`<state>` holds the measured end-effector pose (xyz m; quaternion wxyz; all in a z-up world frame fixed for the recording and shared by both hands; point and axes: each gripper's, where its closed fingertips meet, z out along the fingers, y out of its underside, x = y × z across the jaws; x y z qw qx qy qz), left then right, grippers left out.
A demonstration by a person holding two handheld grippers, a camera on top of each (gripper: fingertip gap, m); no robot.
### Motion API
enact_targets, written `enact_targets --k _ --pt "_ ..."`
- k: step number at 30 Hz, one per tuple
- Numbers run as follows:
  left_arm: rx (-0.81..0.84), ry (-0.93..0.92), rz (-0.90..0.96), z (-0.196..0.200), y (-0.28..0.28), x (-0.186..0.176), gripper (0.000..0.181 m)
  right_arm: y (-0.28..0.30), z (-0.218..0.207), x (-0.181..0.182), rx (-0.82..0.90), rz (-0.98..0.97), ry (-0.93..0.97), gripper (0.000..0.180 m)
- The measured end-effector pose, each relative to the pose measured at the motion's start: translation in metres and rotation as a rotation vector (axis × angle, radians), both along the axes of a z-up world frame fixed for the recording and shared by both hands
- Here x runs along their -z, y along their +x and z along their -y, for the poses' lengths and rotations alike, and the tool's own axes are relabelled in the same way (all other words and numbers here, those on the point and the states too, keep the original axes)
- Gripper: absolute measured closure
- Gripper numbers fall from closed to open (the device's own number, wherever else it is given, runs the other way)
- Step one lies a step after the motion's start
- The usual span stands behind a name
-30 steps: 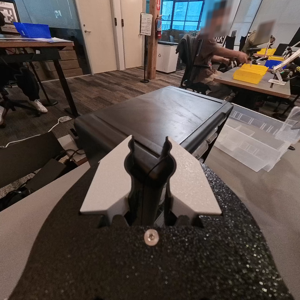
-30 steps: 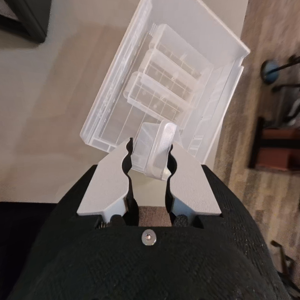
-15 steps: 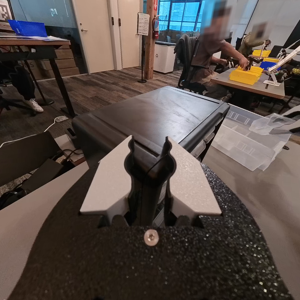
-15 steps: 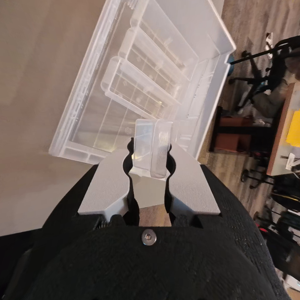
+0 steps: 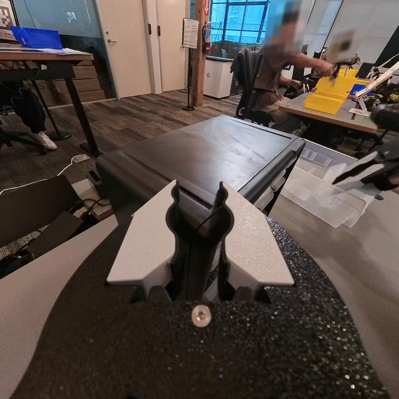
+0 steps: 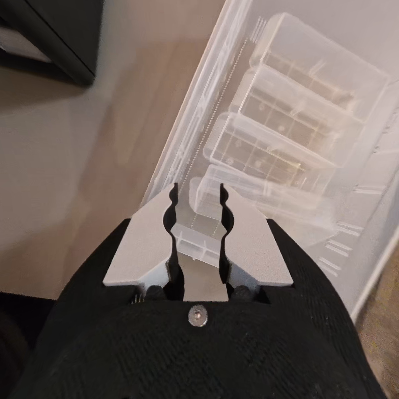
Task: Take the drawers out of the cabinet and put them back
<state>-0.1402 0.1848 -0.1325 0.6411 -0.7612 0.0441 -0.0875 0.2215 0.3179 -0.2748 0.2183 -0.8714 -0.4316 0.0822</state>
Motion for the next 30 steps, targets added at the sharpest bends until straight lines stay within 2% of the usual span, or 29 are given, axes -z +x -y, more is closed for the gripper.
enact_targets --k 4,8,14,16,19,21,26,30 --pt "-0.001 0.002 0.003 0.000 -0.001 0.000 0.147 0.020 -0.017 -0.037 -0.006 -0.009 0.179 0.135" --pt "-0.004 0.001 0.002 0.000 -0.001 0.000 0.147 0.055 -0.026 -0.035 -0.048 0.157 0.229 0.135" --pt "-0.010 -0.003 -0.009 0.000 -0.001 0.000 0.147 0.049 -0.018 -0.049 -0.074 0.049 0.388 0.135" --pt "-0.012 -0.003 -0.011 0.000 -0.001 0.001 0.147 0.047 -0.007 -0.043 -0.150 0.055 0.390 0.133" --pt "-0.013 -0.004 -0.012 0.000 -0.001 0.001 0.147 0.053 0.003 -0.014 -0.292 0.163 0.329 0.116" --pt "-0.014 -0.004 -0.011 0.000 -0.001 0.001 0.147 0.054 0.004 0.002 -0.385 0.213 0.310 0.115" --pt "-0.019 -0.008 -0.022 0.000 -0.001 0.001 0.146 0.060 -0.019 0.029 -0.517 0.362 0.359 0.130" --pt "-0.019 -0.007 -0.022 0.000 -0.001 0.001 0.146 0.064 -0.035 0.030 -0.604 0.523 0.448 0.166"
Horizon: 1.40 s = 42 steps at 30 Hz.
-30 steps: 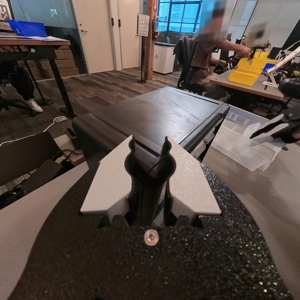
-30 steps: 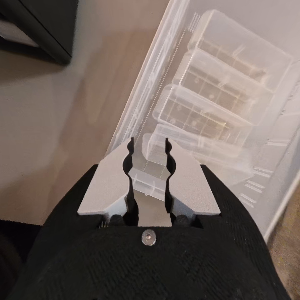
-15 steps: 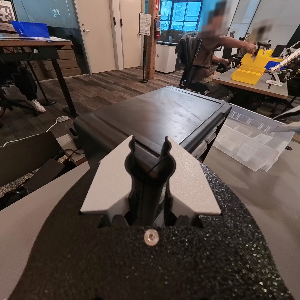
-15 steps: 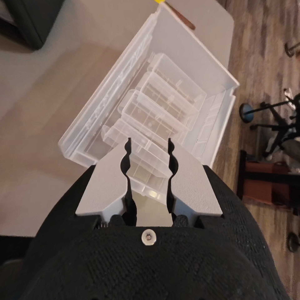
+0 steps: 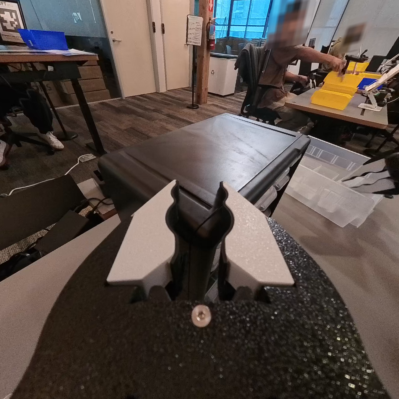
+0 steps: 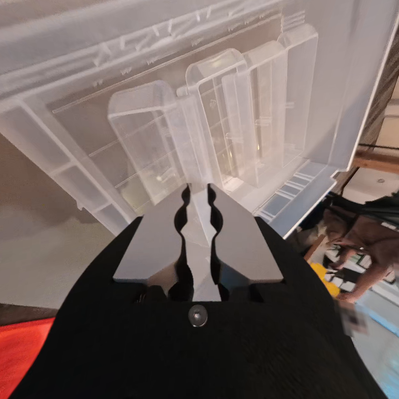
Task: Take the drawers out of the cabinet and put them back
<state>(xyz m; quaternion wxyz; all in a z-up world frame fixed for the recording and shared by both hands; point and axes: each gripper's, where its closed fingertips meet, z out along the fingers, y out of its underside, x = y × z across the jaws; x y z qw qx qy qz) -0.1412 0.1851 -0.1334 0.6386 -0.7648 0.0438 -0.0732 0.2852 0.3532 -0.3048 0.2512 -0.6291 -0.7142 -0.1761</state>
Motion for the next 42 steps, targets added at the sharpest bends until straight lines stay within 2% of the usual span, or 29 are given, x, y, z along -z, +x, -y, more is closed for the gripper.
enact_targets --k 1,5,9,12,13,14,15,19,21,23,25,27,29,34,37,42 --pt "0.001 0.001 0.003 0.000 0.000 0.000 0.146 -0.001 0.000 -0.002 -0.025 0.022 -0.011 0.175" --pt "-0.001 0.001 0.005 0.000 -0.001 0.000 0.147 -0.002 0.004 0.000 -0.037 0.088 -0.261 0.176" --pt "-0.004 -0.001 -0.003 -0.001 -0.001 0.000 0.147 -0.009 -0.003 0.014 -0.042 0.187 -0.394 0.174" --pt "-0.003 -0.001 -0.003 -0.001 -0.001 0.000 0.146 -0.013 -0.012 0.012 0.017 0.174 -0.371 0.149" --pt "-0.019 0.001 -0.001 -0.001 -0.003 -0.001 0.136 -0.016 -0.017 0.005 0.043 0.116 -0.333 0.139" --pt "-0.072 -0.005 0.003 -0.003 -0.011 -0.002 0.115 -0.018 -0.021 -0.005 0.077 0.038 -0.291 0.134" --pt "-0.138 -0.013 0.002 -0.004 -0.022 -0.002 0.102 -0.018 -0.025 -0.016 0.119 -0.044 -0.242 0.129" --pt "-0.252 0.047 0.000 0.008 -0.038 -0.019 0.075 0.014 -0.045 -0.064 0.320 -0.414 0.066 0.110" --pt "-0.291 0.137 0.022 0.025 -0.041 -0.042 0.071 0.034 -0.044 -0.075 0.438 -0.650 0.126 0.098" --pt "-0.346 0.249 0.053 0.051 -0.043 -0.067 0.072 0.054 -0.042 -0.073 0.550 -0.882 0.115 0.097" --pt "-0.422 0.343 0.096 0.082 -0.043 -0.082 0.070 0.072 -0.042 -0.066 0.640 -1.057 0.097 0.102" --pt "-0.477 0.364 0.093 0.109 -0.033 -0.081 0.069 0.082 -0.042 -0.051 0.694 -1.135 0.051 0.112" --pt "-0.520 0.265 0.026 0.131 -0.019 -0.057 0.065 0.088 -0.044 -0.032 0.731 -1.111 -0.004 0.124" --pt "-0.705 -0.138 -0.174 0.206 -0.025 0.043 0.055 0.077 -0.047 -0.012 0.737 -1.128 -0.152 0.148" --pt "-0.757 -0.348 -0.154 0.248 -0.036 0.101 0.053 0.080 -0.050 -0.012 0.748 -1.183 -0.188 0.171" --pt "-0.760 -0.480 -0.160 0.275 -0.041 0.150 0.074 0.086 -0.047 -0.012 0.702 -1.123 -0.193 0.177"
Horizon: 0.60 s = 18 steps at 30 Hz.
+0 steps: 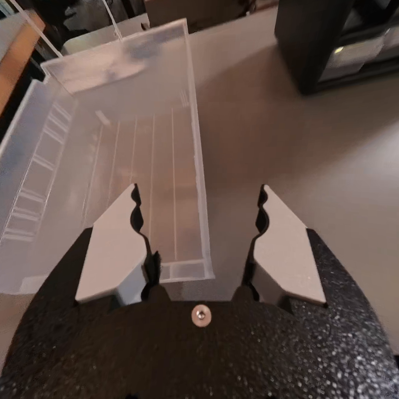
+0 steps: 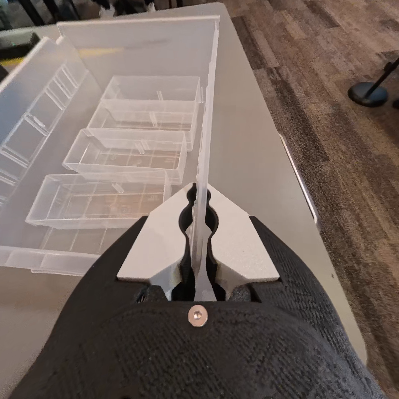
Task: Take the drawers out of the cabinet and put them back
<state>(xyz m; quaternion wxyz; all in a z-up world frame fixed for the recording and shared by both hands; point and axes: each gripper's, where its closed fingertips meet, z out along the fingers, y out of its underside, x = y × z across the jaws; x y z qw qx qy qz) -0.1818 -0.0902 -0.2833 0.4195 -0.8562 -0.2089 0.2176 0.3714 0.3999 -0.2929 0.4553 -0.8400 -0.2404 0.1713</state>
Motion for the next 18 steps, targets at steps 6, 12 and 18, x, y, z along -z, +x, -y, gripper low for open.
enact_targets --k 6,12,18 --pt "0.021 -0.049 -0.157 0.009 -0.010 0.001 0.147 0.013 0.004 0.000 -0.231 0.018 -0.068 0.177" --pt "0.011 -0.102 -0.142 0.012 -0.013 0.017 0.165 0.015 -0.002 0.000 -0.541 0.003 -0.127 0.176" --pt "0.040 -0.084 -0.194 0.006 -0.008 0.014 0.176 -0.018 0.012 0.000 -0.799 -0.025 -0.163 0.175"
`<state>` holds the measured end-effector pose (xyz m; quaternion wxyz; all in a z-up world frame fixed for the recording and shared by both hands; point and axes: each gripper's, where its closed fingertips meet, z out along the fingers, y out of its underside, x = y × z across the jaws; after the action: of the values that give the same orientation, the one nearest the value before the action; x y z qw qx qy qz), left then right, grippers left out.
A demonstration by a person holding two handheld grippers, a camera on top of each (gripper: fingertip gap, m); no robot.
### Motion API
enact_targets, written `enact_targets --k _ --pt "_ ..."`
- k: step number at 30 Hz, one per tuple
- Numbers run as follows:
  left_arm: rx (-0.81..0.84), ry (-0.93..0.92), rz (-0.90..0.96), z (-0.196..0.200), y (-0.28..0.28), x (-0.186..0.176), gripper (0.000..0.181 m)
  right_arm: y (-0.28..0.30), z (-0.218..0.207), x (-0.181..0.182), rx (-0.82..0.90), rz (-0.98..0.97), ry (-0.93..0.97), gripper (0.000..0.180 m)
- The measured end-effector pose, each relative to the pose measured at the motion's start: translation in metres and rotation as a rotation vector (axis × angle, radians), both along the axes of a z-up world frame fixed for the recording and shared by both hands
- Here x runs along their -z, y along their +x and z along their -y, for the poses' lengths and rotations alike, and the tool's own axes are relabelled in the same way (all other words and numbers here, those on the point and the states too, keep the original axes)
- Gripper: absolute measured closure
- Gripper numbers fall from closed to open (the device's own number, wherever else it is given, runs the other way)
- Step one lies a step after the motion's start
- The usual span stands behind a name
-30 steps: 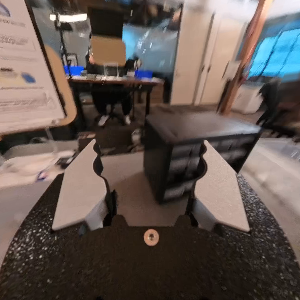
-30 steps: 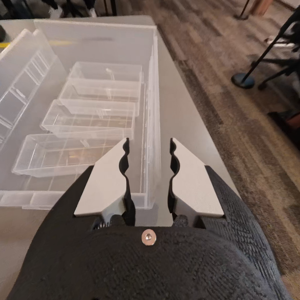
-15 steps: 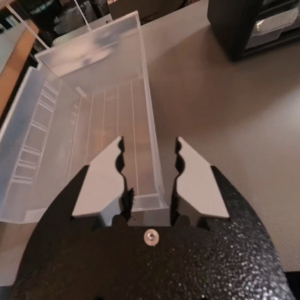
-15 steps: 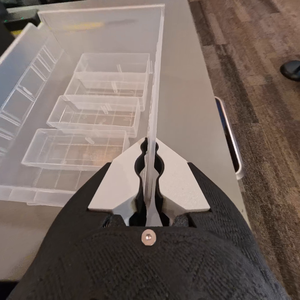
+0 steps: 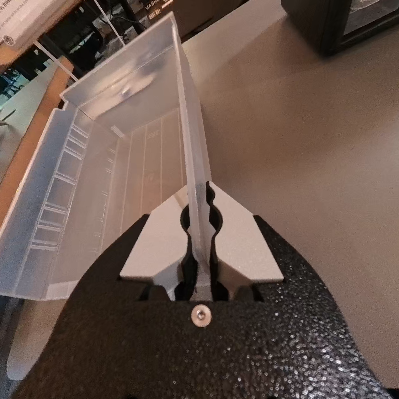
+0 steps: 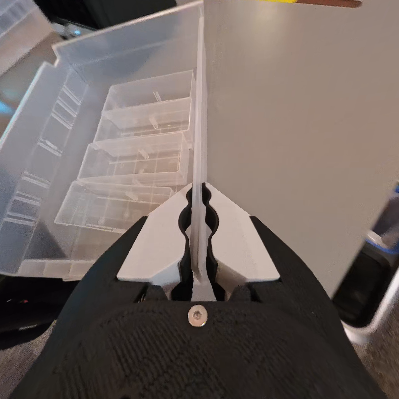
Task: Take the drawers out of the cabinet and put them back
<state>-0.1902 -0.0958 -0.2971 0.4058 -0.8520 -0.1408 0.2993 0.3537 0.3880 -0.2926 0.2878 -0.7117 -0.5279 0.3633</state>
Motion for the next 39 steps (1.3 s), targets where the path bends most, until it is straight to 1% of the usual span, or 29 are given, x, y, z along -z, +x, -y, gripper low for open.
enact_targets --k 3,7,11,14,17,21,24,28,33,39 --pt "0.006 0.026 -0.021 0.001 0.005 -0.003 0.176 -0.024 0.014 0.000 -0.121 -0.048 -0.048 0.176" --pt "0.013 0.083 -0.009 0.006 0.010 -0.014 0.176 -0.060 0.035 -0.002 -0.235 -0.053 -0.053 0.176" --pt "0.017 0.145 -0.009 0.013 0.012 -0.033 0.176 -0.100 0.060 -0.002 -0.288 -0.016 -0.015 0.176" --pt "0.025 0.162 -0.044 0.017 0.013 -0.047 0.176 -0.113 0.069 -0.002 -0.279 0.037 0.034 0.176" --pt "0.044 0.183 -0.068 0.020 0.015 -0.061 0.176 -0.117 0.083 0.000 -0.308 0.082 0.046 0.176" --pt "0.074 0.216 -0.078 0.022 0.020 -0.072 0.176 -0.116 0.098 0.000 -0.365 0.082 -0.003 0.175" --pt "0.083 0.226 -0.082 0.026 0.022 -0.076 0.176 -0.128 0.112 0.000 -0.424 0.074 -0.040 0.175" --pt "0.071 0.236 -0.092 0.035 0.019 -0.081 0.176 -0.168 0.133 -0.004 -0.471 0.051 -0.030 0.176" --pt "0.053 0.258 -0.101 0.051 0.015 -0.093 0.177 -0.235 0.171 -0.006 -0.495 0.058 -0.017 0.176" --pt "0.073 0.297 -0.108 0.070 0.009 -0.118 0.176 -0.320 0.233 -0.004 -0.462 0.048 -0.046 0.176"
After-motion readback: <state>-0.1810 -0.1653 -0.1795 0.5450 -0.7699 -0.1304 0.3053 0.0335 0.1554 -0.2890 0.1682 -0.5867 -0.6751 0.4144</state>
